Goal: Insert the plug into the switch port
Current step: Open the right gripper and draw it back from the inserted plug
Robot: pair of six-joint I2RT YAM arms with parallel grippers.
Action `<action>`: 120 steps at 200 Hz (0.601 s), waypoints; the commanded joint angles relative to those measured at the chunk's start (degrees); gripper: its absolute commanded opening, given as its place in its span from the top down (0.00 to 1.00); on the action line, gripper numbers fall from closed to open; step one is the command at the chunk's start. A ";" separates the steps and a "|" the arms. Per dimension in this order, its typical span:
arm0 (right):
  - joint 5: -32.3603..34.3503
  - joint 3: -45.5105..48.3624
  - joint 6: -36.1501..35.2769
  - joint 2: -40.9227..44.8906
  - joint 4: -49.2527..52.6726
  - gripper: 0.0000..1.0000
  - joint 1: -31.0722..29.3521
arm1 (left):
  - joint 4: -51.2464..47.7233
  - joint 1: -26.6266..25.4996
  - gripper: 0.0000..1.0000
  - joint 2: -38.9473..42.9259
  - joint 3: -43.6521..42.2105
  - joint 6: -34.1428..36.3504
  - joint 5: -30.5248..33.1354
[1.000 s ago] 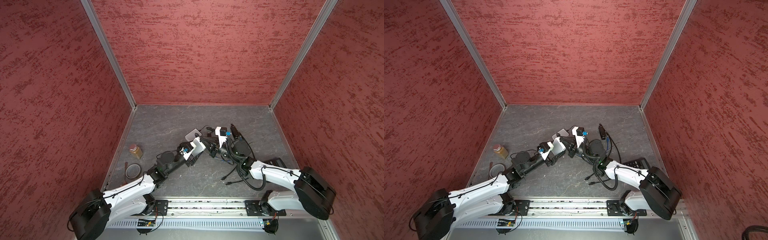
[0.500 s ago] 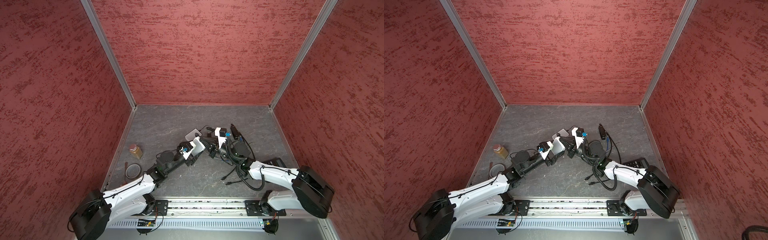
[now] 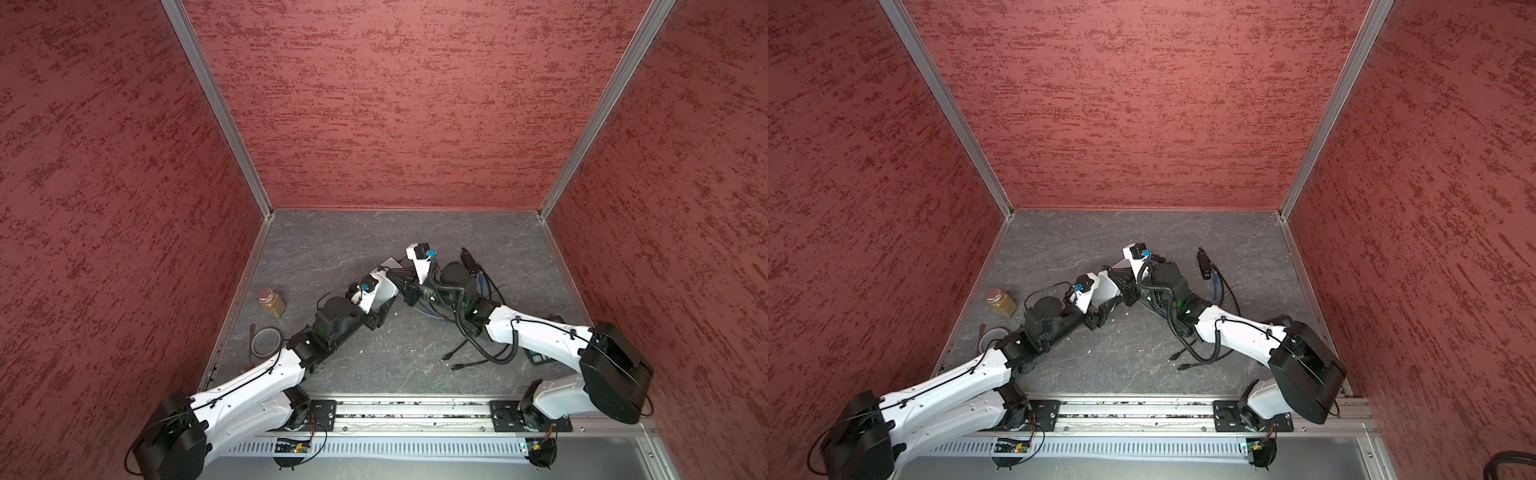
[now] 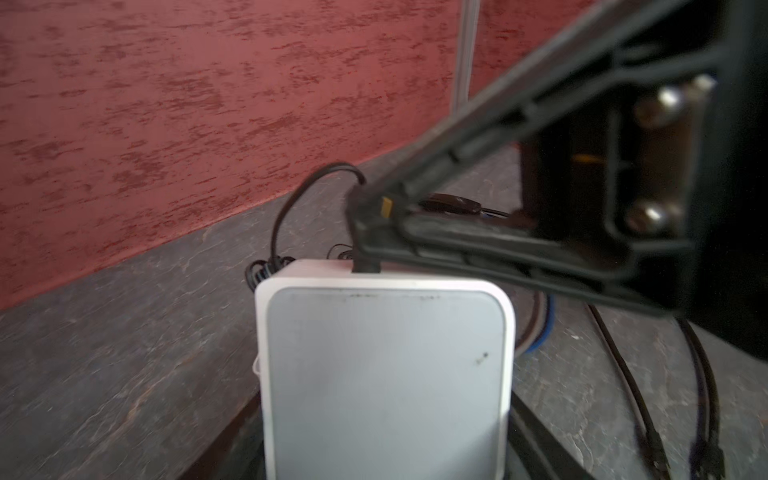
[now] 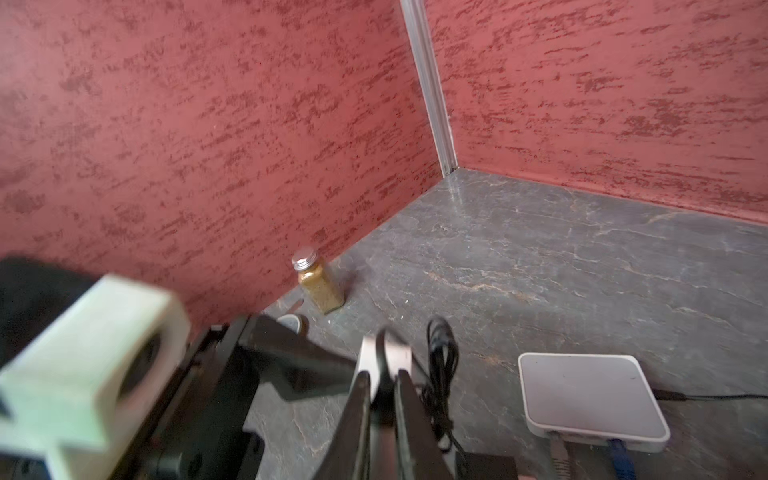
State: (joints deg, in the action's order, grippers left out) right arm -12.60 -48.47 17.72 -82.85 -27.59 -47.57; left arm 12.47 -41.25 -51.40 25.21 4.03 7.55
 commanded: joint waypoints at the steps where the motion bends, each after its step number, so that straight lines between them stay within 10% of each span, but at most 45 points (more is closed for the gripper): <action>1: -0.74 -1.70 -0.36 -2.53 11.67 0.79 0.00 | -6.65 2.80 1.00 2.03 5.05 -8.82 4.05; 120: 4.30 0.46 -8.05 7.12 22.44 0.57 11.62 | -29.44 0.26 1.00 -8.46 4.64 -28.69 -5.24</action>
State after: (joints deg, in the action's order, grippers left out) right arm -10.13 -48.99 13.78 -77.97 -8.32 -38.28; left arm -14.57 -40.25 -58.17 30.46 -20.51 4.78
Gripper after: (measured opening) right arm 0.424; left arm 0.721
